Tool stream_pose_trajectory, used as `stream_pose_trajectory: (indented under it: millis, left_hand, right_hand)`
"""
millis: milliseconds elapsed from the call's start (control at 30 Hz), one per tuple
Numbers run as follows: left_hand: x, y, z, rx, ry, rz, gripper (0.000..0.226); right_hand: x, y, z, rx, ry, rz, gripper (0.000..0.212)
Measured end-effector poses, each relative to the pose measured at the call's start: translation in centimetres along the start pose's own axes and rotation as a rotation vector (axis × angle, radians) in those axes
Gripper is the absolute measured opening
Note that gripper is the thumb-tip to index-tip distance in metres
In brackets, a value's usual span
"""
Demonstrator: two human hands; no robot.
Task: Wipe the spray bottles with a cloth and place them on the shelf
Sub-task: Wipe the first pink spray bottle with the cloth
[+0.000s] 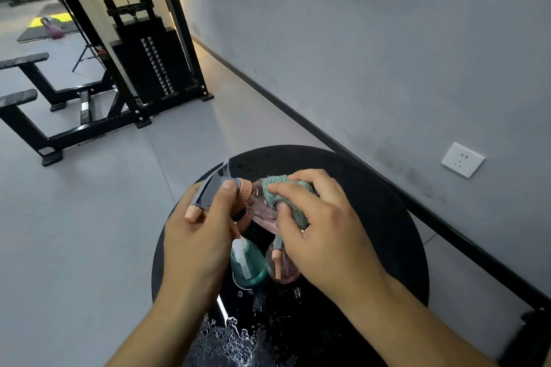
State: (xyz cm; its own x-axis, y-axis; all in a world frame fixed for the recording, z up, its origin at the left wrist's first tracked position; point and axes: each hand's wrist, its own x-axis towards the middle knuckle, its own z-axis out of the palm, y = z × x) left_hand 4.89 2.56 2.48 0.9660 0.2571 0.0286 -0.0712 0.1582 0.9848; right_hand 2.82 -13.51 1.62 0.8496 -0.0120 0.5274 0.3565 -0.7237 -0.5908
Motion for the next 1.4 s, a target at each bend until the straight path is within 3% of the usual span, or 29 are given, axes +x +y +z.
stream_pose_trajectory:
  millis: [133, 300, 500, 667, 867, 1033, 1133, 1400]
  left_hand:
    - [0.5, 0.0, -0.3, -0.051, -0.002, -0.026, 0.017]
    - [-0.1, -0.1, -0.1, -0.011, -0.059, -0.048, 0.021]
    - [0.3, 0.1, -0.5, -0.032, -0.064, -0.032, 0.028]
    - [0.1, 0.0, -0.3, -0.012, -0.06, -0.051, 0.022]
    - [0.2, 0.8, -0.5, -0.02, -0.049, -0.025, 0.033]
    - [0.3, 1.1, -0.5, -0.017, -0.047, -0.026, 0.033]
    - [0.1, 1.1, -0.6, 0.009, -0.048, -0.027, 0.027]
    - [0.7, 1.7, -0.7, -0.043, 0.025, -0.078, 0.017]
  right_hand:
    - [0.1, 0.6, -0.2, 0.063, -0.012, 0.073, 0.031]
    - [-0.1, -0.1, -0.4, 0.022, -0.098, -0.031, 0.032]
    - [0.2, 0.4, -0.7, 0.086, -0.024, 0.098, 0.028]
    - [0.0, -0.1, -0.3, 0.035, -0.128, -0.012, 0.032]
    - [0.1, 0.2, -0.8, 0.077, -0.01, 0.08, 0.023]
    - [0.0, 0.0, -0.4, 0.099, -0.066, 0.005, 0.028]
    - [0.0, -0.1, -0.3, 0.086, -0.12, -0.038, 0.032]
    - [-0.1, 0.7, -0.2, 0.116, -0.051, 0.047, 0.028]
